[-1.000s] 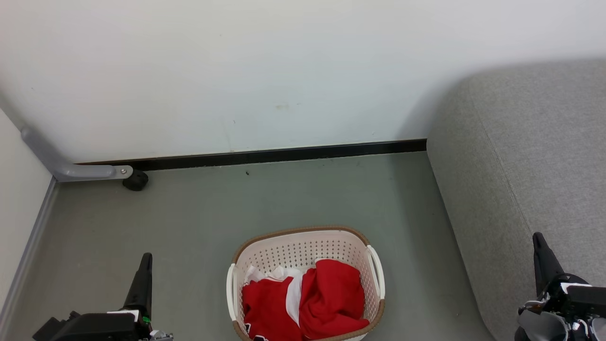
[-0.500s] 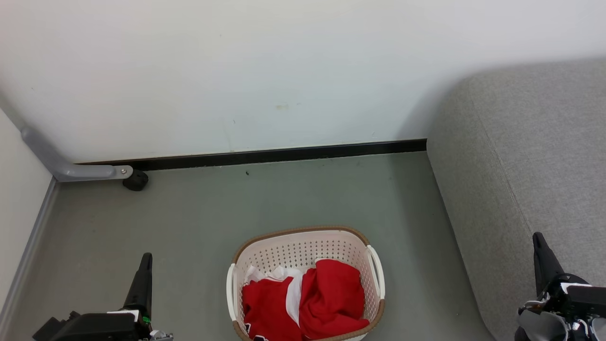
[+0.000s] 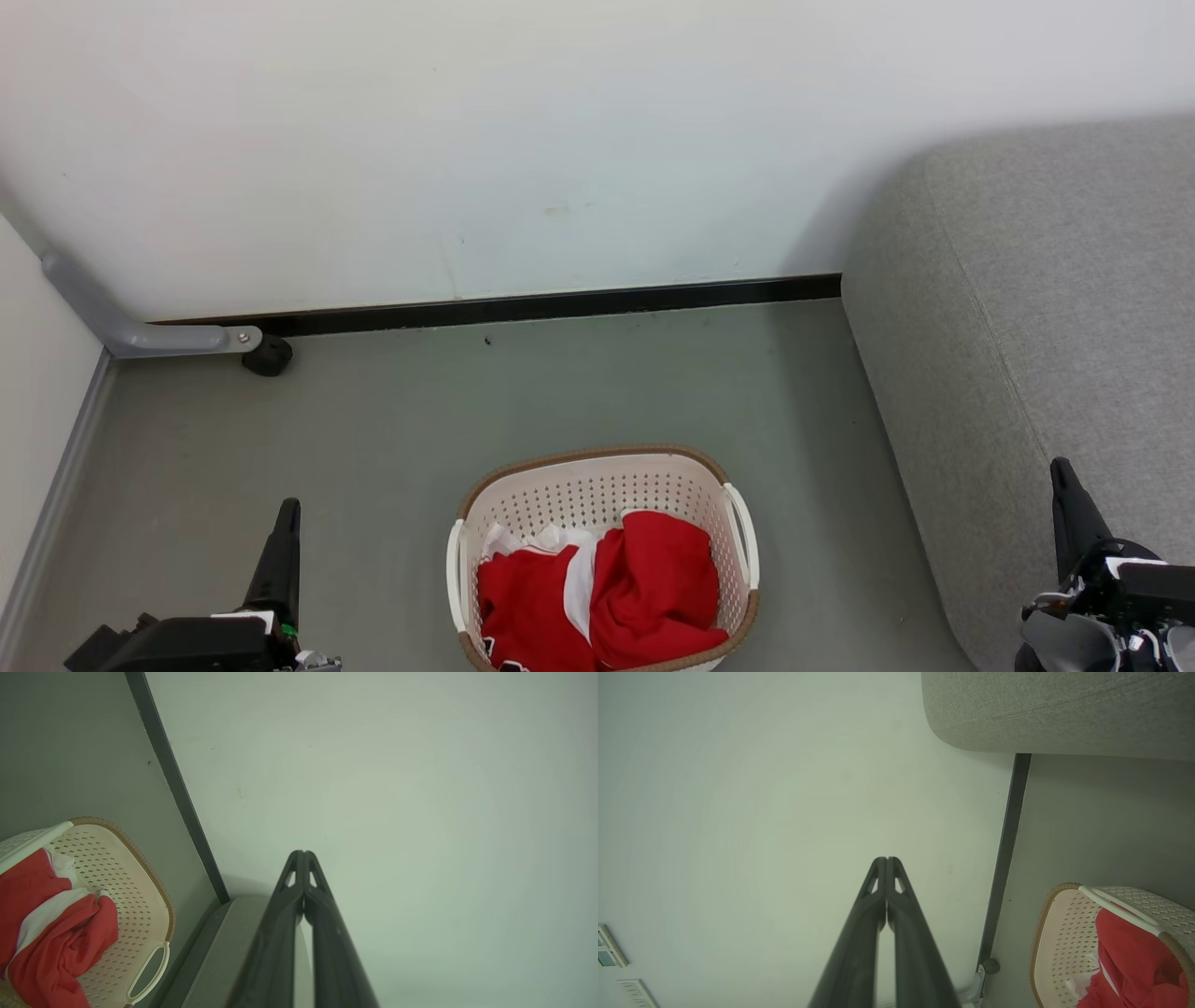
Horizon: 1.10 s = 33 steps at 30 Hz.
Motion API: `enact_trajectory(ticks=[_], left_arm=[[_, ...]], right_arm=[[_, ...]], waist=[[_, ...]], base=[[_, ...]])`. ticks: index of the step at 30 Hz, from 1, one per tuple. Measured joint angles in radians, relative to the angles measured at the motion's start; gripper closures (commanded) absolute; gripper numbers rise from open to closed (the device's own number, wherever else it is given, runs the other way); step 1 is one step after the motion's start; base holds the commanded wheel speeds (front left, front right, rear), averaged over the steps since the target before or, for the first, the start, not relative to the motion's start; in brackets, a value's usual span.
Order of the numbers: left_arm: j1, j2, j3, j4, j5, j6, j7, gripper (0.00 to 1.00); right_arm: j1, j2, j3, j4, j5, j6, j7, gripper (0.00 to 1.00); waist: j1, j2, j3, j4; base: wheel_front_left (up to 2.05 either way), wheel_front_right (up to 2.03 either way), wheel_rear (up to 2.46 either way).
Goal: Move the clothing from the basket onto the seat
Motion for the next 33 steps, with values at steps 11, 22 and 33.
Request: enact_trajectory(ticks=[11, 22, 33], left_arm=[[0.0, 0.0, 0.0, 0.0, 0.0, 0.0, 0.0, 1.0], [0.0, 0.0, 0.0, 0.0, 0.0, 0.0, 0.0, 1.0], [0.0, 0.0, 0.0, 0.0, 0.0, 0.0, 0.0, 1.0]], right_arm=[[0.0, 0.0, 0.0, 0.0, 0.0, 0.0, 0.0, 1.0], [0.0, 0.0, 0.0, 0.0, 0.0, 0.0, 0.0, 1.0], [0.0, 0.0, 0.0, 0.0, 0.0, 0.0, 0.0, 1.0]], waist=[[0.0, 0.0, 0.0, 0.0], [0.0, 0.0, 0.0, 0.0], [-0.0001, 0.0, 0.0, 0.0]], base=[[0.0, 0.0, 0.0], [0.0, 0.0, 0.0], [0.0, 0.0, 0.0]])
